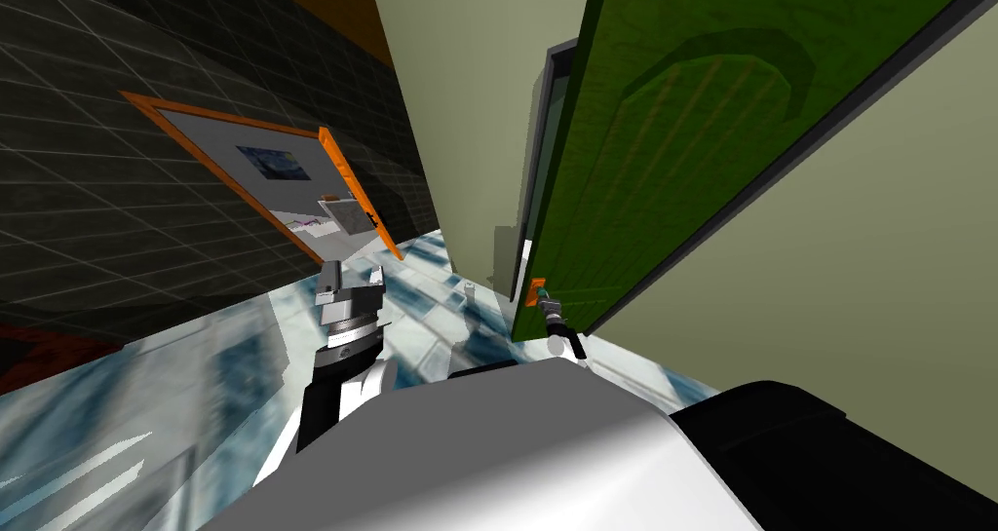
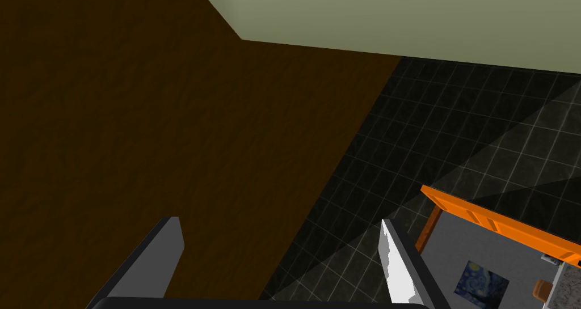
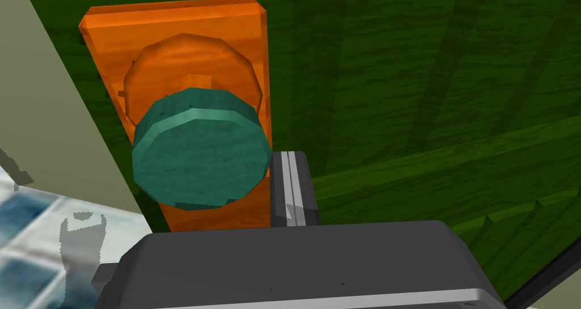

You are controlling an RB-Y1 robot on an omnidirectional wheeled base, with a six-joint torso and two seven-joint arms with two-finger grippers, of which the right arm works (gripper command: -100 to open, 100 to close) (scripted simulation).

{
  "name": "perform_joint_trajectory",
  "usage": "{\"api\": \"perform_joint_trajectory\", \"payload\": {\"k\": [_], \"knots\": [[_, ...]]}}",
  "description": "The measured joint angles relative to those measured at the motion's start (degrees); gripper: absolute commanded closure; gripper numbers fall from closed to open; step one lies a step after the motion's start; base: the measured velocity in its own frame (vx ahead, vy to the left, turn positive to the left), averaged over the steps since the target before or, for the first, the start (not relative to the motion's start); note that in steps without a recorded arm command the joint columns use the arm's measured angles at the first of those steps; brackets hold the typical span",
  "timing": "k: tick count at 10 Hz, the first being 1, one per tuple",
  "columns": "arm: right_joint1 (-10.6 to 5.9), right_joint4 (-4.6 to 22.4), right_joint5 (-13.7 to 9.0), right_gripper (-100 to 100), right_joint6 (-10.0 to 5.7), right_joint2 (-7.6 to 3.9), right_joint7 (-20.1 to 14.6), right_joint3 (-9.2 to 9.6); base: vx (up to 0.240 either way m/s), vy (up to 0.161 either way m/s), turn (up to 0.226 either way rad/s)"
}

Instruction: Pull the door open

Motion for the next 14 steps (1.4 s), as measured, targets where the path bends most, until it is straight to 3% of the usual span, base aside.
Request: {"api": "perform_joint_trajectory", "payload": {"k": [4,8,9,14], "knots": [[-0.58,1.05,0.61,-100,-0.70,0.03,-0.66,0.25,-0.022,-0.022,-0.024],[1.48,-0.80,-2.93,-100,2.38,-2.25,-0.30,-1.94,0.076,0.063,-0.060],[1.67,-0.59,-3.09,100,2.45,-2.42,-0.28,-2.27,-0.001,-0.020,0.026],[1.56,-0.62,-2.98,100,2.35,-2.32,-0.30,-2.10,-0.008,-0.002,0.003]]}}
